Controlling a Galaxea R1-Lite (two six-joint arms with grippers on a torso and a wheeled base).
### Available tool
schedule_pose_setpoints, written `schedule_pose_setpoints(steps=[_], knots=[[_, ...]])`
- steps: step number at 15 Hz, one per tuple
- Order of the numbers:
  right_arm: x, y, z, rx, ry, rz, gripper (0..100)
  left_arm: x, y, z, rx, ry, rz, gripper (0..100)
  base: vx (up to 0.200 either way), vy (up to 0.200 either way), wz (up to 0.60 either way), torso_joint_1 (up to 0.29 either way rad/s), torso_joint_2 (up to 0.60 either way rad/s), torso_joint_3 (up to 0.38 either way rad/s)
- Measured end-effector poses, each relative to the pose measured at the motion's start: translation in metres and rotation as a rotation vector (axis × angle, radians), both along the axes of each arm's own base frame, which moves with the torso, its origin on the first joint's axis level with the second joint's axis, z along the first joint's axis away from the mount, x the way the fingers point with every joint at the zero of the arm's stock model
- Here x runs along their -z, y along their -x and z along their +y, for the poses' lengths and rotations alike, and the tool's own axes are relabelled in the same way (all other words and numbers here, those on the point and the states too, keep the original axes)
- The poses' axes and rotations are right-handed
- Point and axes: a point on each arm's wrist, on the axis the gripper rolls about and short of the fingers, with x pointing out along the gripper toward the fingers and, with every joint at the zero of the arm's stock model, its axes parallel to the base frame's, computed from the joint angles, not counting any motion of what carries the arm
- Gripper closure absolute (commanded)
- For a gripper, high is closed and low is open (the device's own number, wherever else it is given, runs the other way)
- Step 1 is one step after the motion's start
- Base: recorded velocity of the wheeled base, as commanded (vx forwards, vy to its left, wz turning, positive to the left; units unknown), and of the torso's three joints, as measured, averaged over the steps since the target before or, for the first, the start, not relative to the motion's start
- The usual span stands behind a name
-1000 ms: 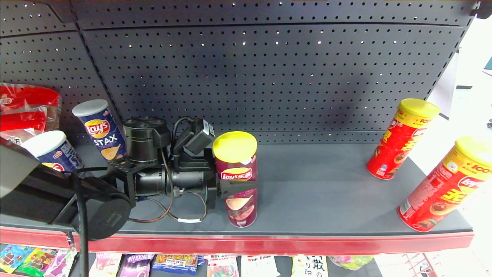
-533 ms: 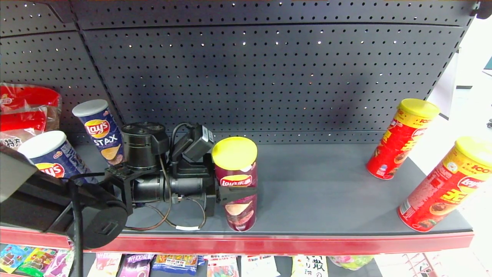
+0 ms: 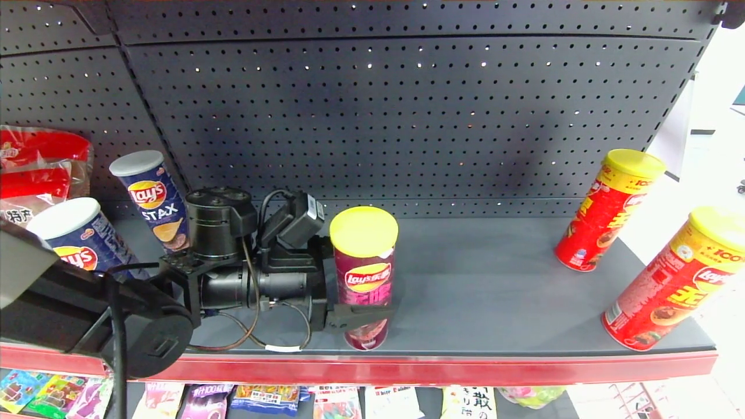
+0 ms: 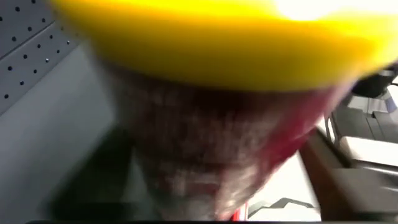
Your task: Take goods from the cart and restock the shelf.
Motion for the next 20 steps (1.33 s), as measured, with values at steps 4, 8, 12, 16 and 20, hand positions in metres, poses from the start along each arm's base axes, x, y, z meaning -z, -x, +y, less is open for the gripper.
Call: schedule_pose_setpoints(steps=[4,8,12,16,20], knots=[[0.0,0.0,0.0,0.0,0.0,0.001,100,0.009,0.012,0.009,-0.008,-0.022,0.042,0,0.0,0.0,0.0,0.0,0.0,0.0],[0.0,0.0,0.0,-0.003,0.0,0.002,100,0.016,0.034,0.044,-0.081,-0.039,0.077,0,0.0,0.0,0.0,0.0,0.0,0.0],[0.0,0.0,0.0,-0.007,0.0,0.006,100,0.023,0.069,0.084,-0.181,-0.043,0.102,0,0.0,0.0,0.0,0.0,0.0,0.0],[0.0,-0.001,0.0,-0.012,0.006,0.01,100,0.013,0.11,0.112,-0.315,-0.02,0.065,0,0.0,0.0,0.0,0.0,0.0,0.0],[0.0,-0.001,0.001,-0.047,0.013,0.013,100,-0.005,0.149,0.133,-0.766,-0.011,-0.032,0,0.0,0.0,0.0,0.0,0.0,0.0]])
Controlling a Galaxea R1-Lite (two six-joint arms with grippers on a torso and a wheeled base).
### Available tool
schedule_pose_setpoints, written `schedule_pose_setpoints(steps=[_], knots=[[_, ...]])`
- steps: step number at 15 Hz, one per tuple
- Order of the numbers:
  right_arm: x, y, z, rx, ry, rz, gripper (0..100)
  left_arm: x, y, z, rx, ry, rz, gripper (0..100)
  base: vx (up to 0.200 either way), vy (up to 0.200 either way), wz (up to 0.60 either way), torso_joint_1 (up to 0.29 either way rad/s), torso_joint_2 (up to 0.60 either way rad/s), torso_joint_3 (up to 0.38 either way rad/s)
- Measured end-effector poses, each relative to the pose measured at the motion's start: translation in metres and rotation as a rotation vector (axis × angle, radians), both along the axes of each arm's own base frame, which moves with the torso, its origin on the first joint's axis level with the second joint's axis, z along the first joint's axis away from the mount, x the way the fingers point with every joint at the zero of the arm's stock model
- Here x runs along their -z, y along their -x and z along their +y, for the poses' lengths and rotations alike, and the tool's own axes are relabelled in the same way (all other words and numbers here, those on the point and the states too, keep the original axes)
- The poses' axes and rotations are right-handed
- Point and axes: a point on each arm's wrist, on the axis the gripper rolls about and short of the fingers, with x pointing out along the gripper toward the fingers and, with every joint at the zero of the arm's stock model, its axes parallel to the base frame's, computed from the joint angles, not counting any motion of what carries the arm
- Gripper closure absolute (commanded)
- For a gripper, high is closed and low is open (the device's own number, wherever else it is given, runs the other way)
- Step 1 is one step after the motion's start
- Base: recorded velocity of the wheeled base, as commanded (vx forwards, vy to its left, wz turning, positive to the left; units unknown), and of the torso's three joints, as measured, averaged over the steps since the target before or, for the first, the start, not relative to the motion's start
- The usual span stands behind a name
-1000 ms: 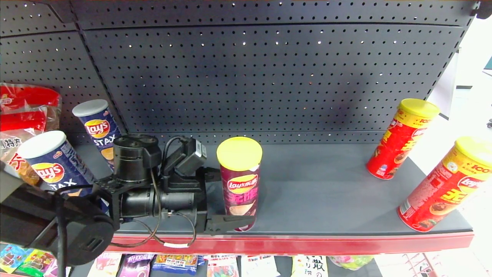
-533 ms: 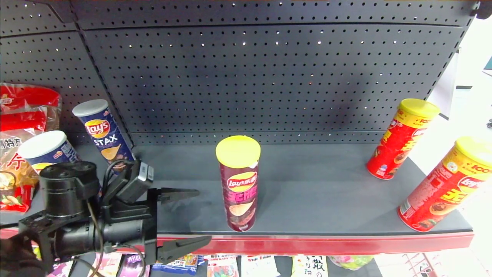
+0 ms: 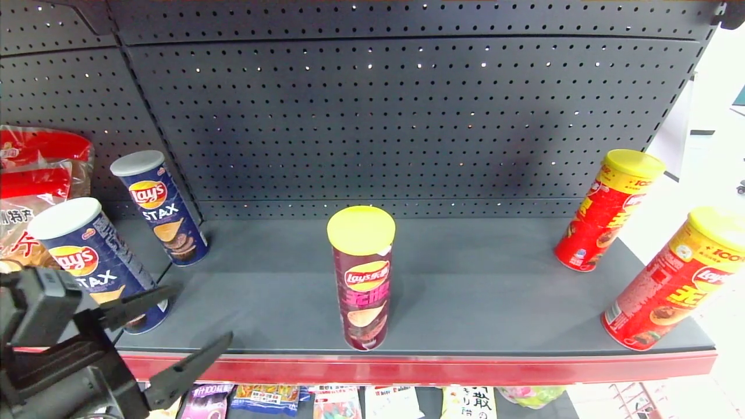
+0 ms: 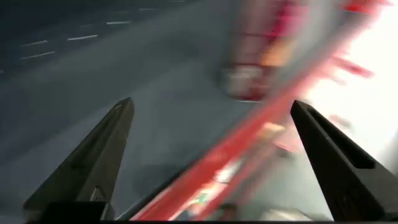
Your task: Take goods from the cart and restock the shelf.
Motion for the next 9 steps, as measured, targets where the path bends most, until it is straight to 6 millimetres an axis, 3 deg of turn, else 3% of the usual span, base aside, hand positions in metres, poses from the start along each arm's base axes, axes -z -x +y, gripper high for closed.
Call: schedule_pose_setpoints(steps=[3,6,9], knots=[[-0.01,0.002,0.0,-0.004,0.005,-0.023,100,-0.01,0.03,0.009,-0.104,0.073,0.002,0,0.0,0.0,0.0,0.0,0.0,0.0],[-0.056,0.0,0.002,-0.086,0.022,-0.033,100,-0.004,0.07,0.019,-0.128,0.089,0.071,0,0.0,0.0,0.0,0.0,0.0,0.0],[-0.106,-0.022,0.005,-0.231,0.095,0.004,100,0.013,0.11,0.028,-0.135,0.076,0.115,0,0.0,0.0,0.0,0.0,0.0,0.0]])
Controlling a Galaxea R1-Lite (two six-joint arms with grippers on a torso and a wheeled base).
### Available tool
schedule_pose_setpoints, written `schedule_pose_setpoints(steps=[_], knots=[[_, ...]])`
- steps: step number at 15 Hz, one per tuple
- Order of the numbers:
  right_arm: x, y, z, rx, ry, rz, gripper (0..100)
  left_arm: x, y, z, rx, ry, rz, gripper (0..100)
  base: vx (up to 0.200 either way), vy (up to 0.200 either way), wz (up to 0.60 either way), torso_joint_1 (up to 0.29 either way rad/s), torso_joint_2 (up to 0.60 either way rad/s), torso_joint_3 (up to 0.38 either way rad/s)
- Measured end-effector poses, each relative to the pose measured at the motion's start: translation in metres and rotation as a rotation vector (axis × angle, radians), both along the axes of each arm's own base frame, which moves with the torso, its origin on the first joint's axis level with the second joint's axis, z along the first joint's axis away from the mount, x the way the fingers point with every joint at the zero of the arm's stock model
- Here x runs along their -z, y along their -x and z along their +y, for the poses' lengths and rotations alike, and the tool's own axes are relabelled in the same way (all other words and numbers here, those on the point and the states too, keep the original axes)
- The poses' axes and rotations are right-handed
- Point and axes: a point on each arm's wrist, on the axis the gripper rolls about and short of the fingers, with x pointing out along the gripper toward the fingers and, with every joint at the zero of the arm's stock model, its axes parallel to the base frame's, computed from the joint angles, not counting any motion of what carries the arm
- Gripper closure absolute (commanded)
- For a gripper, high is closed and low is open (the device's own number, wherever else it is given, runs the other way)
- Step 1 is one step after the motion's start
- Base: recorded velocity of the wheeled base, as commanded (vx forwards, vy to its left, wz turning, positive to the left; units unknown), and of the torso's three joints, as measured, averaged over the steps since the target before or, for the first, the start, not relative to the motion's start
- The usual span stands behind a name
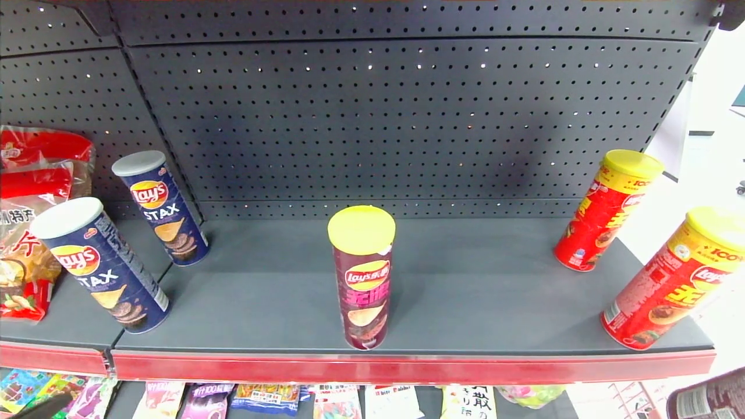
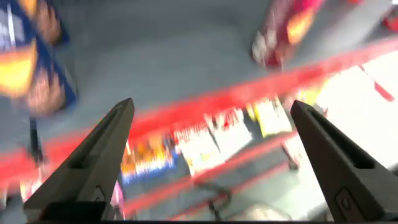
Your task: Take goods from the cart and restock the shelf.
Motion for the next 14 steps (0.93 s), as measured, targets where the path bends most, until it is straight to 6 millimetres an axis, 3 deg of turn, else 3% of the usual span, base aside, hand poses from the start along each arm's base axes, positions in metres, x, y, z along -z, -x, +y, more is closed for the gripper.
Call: schedule_pose_setpoints(steps=[3,5,8,14], knots=[[-0.034,-0.043,0.004,-0.12,0.047,0.079,100,0.009,0.021,0.005,-0.007,-0.002,-0.066,0,0.0,0.0,0.0,0.0,0.0,0.0],[-0.046,-0.078,0.015,-0.224,0.065,0.11,100,0.012,0.027,0.006,-0.009,-0.008,-0.112,0,0.0,0.0,0.0,0.0,0.0,0.0],[-0.05,-0.13,0.044,-0.318,0.086,0.145,100,0.017,0.029,0.007,-0.03,-0.009,-0.128,0,0.0,0.0,0.0,0.0,0.0,0.0],[-0.05,-0.216,0.101,-0.411,0.099,0.178,100,0.023,0.03,0.008,-0.032,-0.012,-0.118,0,0.0,0.0,0.0,0.0,0.0,0.0]])
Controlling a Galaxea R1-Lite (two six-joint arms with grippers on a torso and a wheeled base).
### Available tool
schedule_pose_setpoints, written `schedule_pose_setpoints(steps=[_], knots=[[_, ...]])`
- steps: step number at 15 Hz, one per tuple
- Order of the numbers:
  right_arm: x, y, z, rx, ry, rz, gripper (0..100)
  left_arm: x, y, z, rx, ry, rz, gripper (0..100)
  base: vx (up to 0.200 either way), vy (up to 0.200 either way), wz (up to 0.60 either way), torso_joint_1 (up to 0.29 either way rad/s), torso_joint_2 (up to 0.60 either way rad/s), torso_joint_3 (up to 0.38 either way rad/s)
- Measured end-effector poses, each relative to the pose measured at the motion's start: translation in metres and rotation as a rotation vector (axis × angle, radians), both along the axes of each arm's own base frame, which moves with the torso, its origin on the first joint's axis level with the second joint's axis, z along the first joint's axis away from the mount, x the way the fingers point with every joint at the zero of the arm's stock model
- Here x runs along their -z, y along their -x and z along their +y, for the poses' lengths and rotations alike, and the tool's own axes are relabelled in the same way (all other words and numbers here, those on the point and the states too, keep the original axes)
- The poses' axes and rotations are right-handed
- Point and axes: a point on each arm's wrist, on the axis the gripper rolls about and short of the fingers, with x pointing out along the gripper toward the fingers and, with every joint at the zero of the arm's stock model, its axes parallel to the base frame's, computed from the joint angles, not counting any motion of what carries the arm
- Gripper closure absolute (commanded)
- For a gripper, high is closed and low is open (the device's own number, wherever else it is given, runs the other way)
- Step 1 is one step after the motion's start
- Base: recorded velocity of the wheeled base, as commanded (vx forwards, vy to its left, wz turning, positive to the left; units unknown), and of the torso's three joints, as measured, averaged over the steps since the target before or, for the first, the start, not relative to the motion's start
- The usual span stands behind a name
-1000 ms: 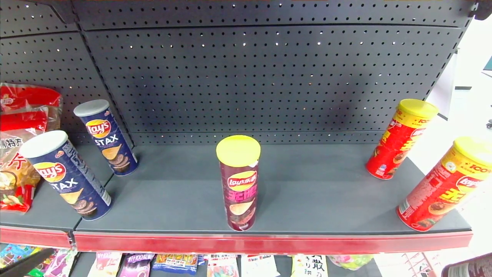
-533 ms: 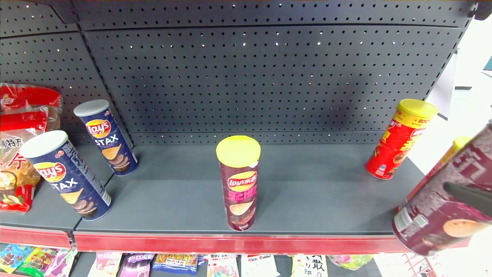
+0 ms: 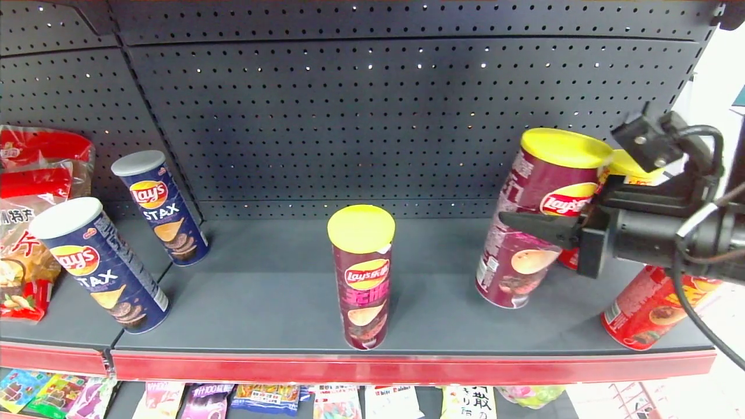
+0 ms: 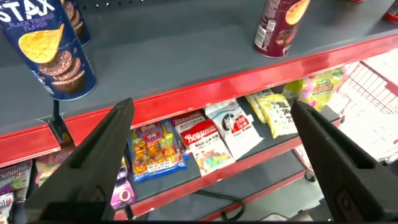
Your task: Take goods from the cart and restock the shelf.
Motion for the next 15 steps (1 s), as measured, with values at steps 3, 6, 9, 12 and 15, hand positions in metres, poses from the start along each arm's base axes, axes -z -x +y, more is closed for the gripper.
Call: schedule_pose_setpoints(steps=[3,6,9,12,15], knots=[[-0.001,-0.033,0.021,-0.02,-0.012,-0.01,100,0.001,0.0,0.0,-0.01,-0.003,0.011,0,0.0,0.0,0.0,0.0,0.0,0.0],[0.004,-0.057,0.046,-0.055,-0.038,0.011,100,0.004,0.002,0.001,-0.014,-0.006,0.02,0,0.0,0.0,0.0,0.0,0.0,0.0],[0.015,-0.078,0.062,-0.072,-0.059,-0.019,100,0.006,0.004,0.001,-0.022,-0.008,0.023,0,0.0,0.0,0.0,0.0,0.0,0.0],[0.028,-0.09,0.074,-0.088,-0.051,0.001,100,0.006,0.005,0.002,-0.037,-0.008,0.015,0,0.0,0.0,0.0,0.0,0.0,0.0],[0.034,-0.101,0.087,-0.111,-0.046,0.003,100,0.007,0.005,0.002,-0.046,-0.009,0.012,0,0.0,0.0,0.0,0.0,0.0,0.0]])
